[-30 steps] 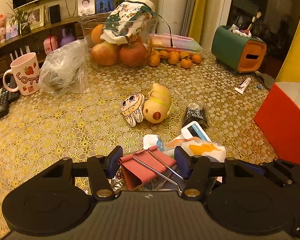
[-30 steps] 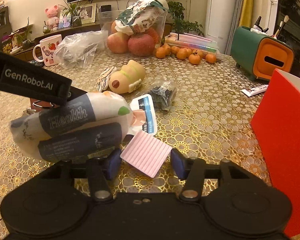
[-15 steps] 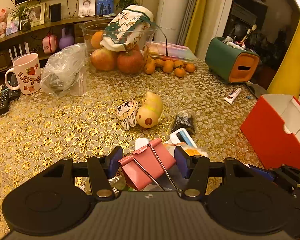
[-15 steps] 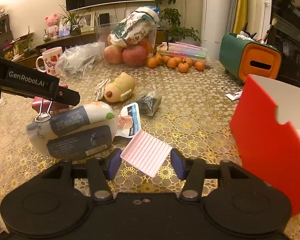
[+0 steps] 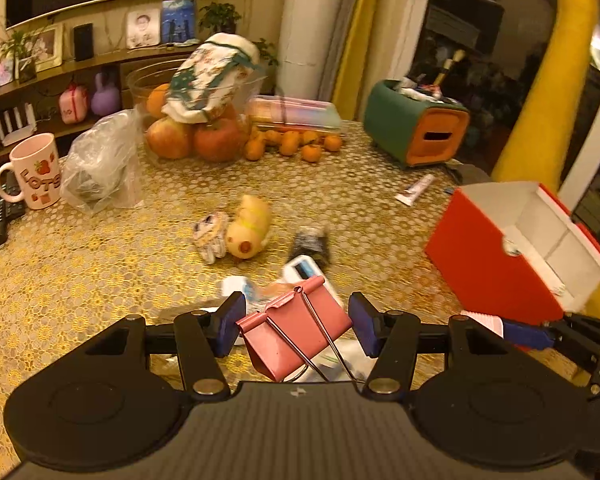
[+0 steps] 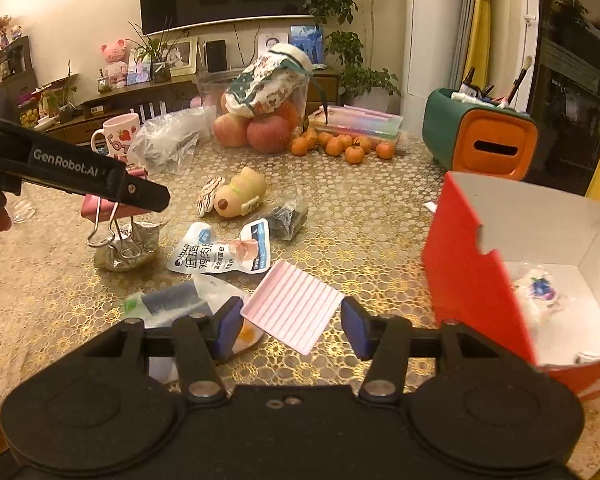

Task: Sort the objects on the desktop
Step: 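Carry the binder clip and note pad with both tools over the red box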

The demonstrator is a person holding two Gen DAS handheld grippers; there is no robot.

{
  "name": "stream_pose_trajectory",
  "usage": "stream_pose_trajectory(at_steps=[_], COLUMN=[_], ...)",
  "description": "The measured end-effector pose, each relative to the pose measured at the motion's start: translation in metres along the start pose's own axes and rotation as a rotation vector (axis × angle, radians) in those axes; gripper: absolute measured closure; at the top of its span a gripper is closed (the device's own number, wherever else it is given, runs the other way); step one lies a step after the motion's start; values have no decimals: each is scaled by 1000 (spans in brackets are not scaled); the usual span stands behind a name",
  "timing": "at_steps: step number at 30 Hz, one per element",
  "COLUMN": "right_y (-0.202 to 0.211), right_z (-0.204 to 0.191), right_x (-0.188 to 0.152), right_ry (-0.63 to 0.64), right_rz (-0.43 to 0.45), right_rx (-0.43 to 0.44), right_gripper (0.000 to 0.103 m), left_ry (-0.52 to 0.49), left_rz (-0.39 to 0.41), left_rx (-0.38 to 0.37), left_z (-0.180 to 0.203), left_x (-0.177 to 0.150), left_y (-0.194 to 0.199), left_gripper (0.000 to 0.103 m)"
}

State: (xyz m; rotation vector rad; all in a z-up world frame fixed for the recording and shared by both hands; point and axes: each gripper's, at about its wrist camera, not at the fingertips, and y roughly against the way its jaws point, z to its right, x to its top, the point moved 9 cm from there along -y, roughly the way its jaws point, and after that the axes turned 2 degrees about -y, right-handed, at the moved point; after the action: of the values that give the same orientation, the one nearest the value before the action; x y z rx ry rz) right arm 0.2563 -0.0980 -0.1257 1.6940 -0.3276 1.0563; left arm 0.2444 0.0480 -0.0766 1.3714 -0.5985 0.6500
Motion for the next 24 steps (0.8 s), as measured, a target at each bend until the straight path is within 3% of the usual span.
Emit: stream_pose_trajectory(at_steps=[13, 24], right_y=[60, 100], right_z=[38, 87], right_x=[1, -6], right_ry=[7, -24], right_rz=[24, 9], right_rx=[-23, -44], right_gripper=[50, 50], left_ry=[-89, -179], left_rz=[-15, -33], left_rx=[-124, -216], left_z=[82, 156], left_x=[-3, 0], left_y=[24, 22], left_gripper=[47, 47])
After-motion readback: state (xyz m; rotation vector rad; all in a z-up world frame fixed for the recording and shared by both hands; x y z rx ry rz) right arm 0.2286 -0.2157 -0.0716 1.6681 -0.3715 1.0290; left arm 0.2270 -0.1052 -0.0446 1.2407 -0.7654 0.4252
